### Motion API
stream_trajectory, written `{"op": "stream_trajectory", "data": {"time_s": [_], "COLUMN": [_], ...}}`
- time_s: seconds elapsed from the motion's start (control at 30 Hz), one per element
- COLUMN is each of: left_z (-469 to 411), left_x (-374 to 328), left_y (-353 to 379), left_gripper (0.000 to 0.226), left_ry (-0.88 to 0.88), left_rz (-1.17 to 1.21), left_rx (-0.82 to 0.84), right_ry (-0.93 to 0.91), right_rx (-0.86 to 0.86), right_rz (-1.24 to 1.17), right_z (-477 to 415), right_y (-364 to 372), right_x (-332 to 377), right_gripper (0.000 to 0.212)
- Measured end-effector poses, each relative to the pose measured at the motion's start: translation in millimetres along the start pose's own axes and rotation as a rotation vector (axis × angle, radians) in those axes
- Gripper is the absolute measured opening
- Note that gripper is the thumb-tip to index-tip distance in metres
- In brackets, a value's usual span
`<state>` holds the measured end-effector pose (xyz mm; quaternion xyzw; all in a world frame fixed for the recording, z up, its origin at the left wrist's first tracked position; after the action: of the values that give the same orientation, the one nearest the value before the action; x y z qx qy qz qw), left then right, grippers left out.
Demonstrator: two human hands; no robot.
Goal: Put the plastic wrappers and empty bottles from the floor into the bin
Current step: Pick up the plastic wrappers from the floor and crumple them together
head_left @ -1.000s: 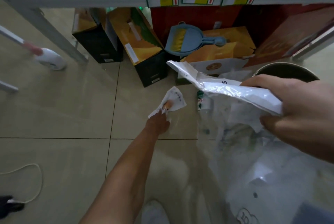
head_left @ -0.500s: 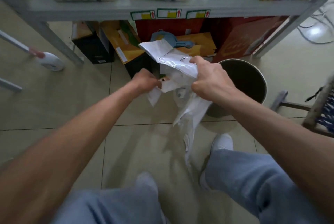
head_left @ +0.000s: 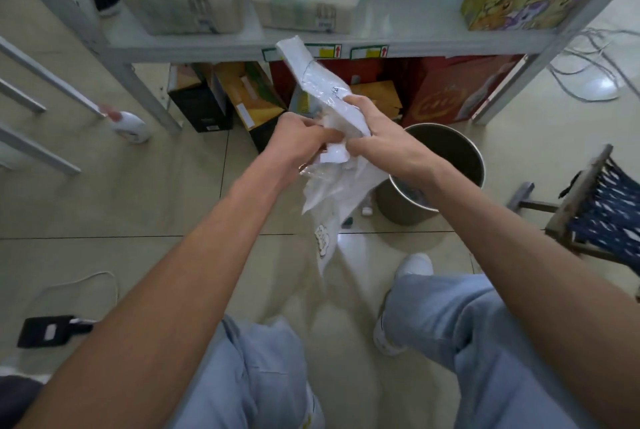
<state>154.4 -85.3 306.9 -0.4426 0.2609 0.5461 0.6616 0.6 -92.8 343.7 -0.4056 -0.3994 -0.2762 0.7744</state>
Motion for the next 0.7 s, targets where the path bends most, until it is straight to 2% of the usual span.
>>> {"op": "stream_trajectory", "data": {"time_s": [0.1, 0.2, 0.3, 0.37, 0.5, 0.57, 0.7], "left_z": [1.9, 0.2, -1.0, -1.5, -0.6, 0.0, -10.5], "left_x": [-10.3, -20.3, -28.9, -38.0, -48.9, -49.3, -43.4], "left_y": [9.0, 19.1, 34.2, 43.8, 55.8, 57.9, 47.5], "left_gripper": [0.022, 0.043, 0.056, 0.062, 0.035, 0.032, 0.026], "left_ry": [0.026, 0.078, 0.125, 0.209, 0.281, 0.300, 0.302], "left_rz": [0.018, 0.011, 0.031, -0.012, -0.046, -0.037, -0.090], "left_rx": [0.041, 0.097, 0.139, 0.127, 0.139, 0.155, -0.059], "right_ry": [0.008, 0.027, -0.055, -0.084, -0.077, -0.064, -0.008], "right_rx": [0.094, 0.090, -0.120, -0.265, -0.378, -0.407, -0.546], "right_rz": [-0.051, -0.099, 0.016, 0.064, 0.149, 0.151, 0.191], "right_z": [5.2, 9.8, 11.3, 11.6, 11.1, 13.5, 29.3], "right_y": [-5.1, -15.1, -29.8, -41.0, -65.8, -76.8, -109.4], "right_x": [-6.6, -12.7, -16.4, -17.4, -19.0, -20.2, -24.8], "right_gripper": [0.093, 0.099, 0.100, 0.082, 0.059, 0.053, 0.046]}}
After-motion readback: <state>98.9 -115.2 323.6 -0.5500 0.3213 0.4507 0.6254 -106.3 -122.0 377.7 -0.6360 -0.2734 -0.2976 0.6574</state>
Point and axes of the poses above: each hand's wrist, its own z-axis away from the middle knuckle, its own y-axis out of the palm, x = y × z, the point moved 5 cm from there along -z, towards the middle knuckle, and after that the axes turned 7 degrees about -z, right-handed, at the moved point
